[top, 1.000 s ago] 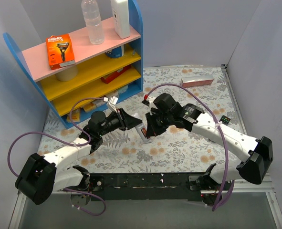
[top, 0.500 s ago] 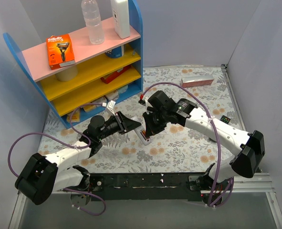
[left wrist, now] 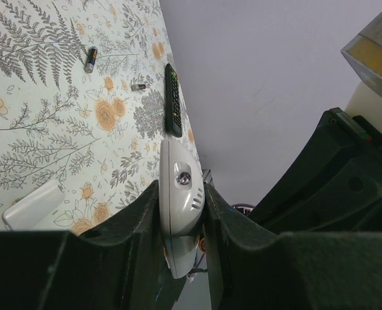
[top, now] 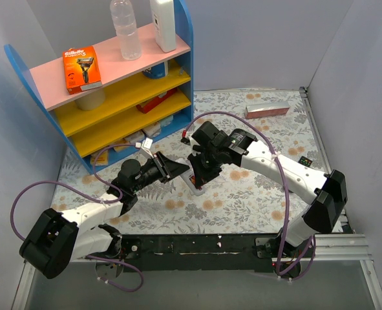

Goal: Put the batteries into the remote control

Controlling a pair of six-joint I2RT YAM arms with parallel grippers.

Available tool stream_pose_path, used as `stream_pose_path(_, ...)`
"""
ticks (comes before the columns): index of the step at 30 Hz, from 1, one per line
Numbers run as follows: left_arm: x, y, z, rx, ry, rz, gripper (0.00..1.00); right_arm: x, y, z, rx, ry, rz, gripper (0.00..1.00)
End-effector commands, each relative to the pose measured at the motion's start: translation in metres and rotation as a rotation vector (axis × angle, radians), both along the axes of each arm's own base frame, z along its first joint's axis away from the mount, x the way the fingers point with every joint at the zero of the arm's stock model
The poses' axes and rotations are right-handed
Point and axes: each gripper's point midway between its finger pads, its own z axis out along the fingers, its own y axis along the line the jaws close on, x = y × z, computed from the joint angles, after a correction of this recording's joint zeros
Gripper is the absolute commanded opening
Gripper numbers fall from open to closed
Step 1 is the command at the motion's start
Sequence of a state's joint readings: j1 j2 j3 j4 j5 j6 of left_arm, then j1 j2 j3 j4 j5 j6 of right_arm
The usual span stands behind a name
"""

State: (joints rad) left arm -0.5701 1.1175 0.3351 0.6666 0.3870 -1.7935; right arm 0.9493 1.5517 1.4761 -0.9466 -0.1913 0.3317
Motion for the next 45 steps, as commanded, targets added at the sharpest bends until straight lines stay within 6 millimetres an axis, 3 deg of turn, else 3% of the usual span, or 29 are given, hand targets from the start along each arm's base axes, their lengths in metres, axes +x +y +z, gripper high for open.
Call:
stream_pose_path(1, 0.002, 0.001, 0.016, -0.048, -0.019, 0.024, 0.0, -0.002, 0.003, 0.01, -0.005, -0.009, 0.029, 0.01)
stream_pose_path(14, -0.001, 0.0, 0.023, -0.085, -0.021, 0.006, 0.0, 0.005, 0.001, 0.004, -0.067, -0.025, 0.018, 0.01)
stream_pose_path(29, -0.003, -0.001, 0.025, -0.103, -0.014, -0.006, 0.0, 0.009, 0.011, 0.006, -0.062, -0.046, 0.036, 0.04)
stream_pose_path(45, -0.006, 0.001, 0.019, -0.137, 0.033, 0.004, 0.0, 0.012, 0.01, 0.016, -0.074, -0.074, 0.035, 0.29)
